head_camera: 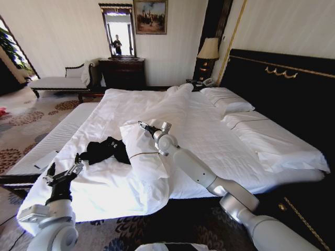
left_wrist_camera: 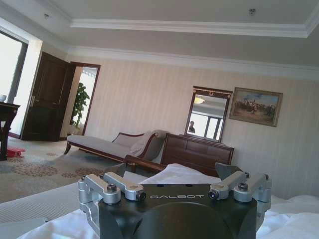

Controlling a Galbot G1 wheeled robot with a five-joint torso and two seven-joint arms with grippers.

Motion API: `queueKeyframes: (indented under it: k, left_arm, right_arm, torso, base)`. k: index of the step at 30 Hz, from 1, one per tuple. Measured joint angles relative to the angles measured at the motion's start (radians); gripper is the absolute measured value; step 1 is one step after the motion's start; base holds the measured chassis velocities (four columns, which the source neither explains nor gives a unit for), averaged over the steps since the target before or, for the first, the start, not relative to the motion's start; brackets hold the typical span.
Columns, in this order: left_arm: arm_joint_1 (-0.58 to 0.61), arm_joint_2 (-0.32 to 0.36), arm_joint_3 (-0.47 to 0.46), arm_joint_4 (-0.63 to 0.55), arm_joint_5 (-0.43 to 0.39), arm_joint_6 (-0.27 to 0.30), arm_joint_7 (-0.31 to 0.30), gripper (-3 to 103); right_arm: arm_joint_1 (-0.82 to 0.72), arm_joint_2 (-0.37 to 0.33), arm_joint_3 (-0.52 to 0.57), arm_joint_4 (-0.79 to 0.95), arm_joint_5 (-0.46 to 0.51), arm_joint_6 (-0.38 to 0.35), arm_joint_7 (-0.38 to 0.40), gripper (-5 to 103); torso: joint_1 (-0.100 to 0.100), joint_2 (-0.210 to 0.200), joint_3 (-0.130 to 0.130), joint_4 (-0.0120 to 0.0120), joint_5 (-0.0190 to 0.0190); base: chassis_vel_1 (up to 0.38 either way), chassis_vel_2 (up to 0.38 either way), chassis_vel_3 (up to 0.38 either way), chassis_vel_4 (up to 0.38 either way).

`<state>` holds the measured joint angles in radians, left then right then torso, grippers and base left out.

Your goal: Fold the clothes on the bed.

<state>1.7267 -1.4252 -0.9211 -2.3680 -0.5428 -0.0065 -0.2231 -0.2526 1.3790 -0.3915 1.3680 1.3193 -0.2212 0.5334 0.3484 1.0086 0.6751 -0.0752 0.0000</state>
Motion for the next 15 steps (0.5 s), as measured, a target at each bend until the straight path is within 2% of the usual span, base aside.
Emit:
queueKeyframes:
  k: [9,11,14,15]
  left_arm:
    - [0.002,-0.005,-0.002,0.013,0.012,-0.015,0.002,100]
    - [0.002,-0.005,-0.002,0.013,0.012,-0.016,0.002,100]
    - [0.002,-0.005,-0.004,0.017,0.013,-0.018,0.003,100]
    - [0.001,-0.005,-0.005,0.019,0.013,-0.019,0.003,100]
  right_arm:
    - [0.039,0.02,-0.063,-0.022,-0.003,-0.035,0.033,100]
    - [0.041,0.02,-0.07,-0.025,-0.004,-0.038,0.034,103]
    - [0.053,0.015,-0.093,-0.047,-0.015,-0.043,0.035,89]
    - [0.054,0.014,-0.094,-0.05,-0.016,-0.043,0.036,89]
  torso:
    - [0.0,0.0,0.0,0.0,0.0]
    - [0.0,0.0,0.0,0.0,0.0]
    - [0.0,0.0,0.0,-0.0002,0.0]
    - [0.0,0.0,0.0,-0.0002,0.0]
  base:
    - [0.0,0.0,0.0,0.0]
    - [0.0,0.0,0.0,0.0]
    - [0.0,0.0,0.0,0.0]
    - [0.0,0.0,0.0,0.0]
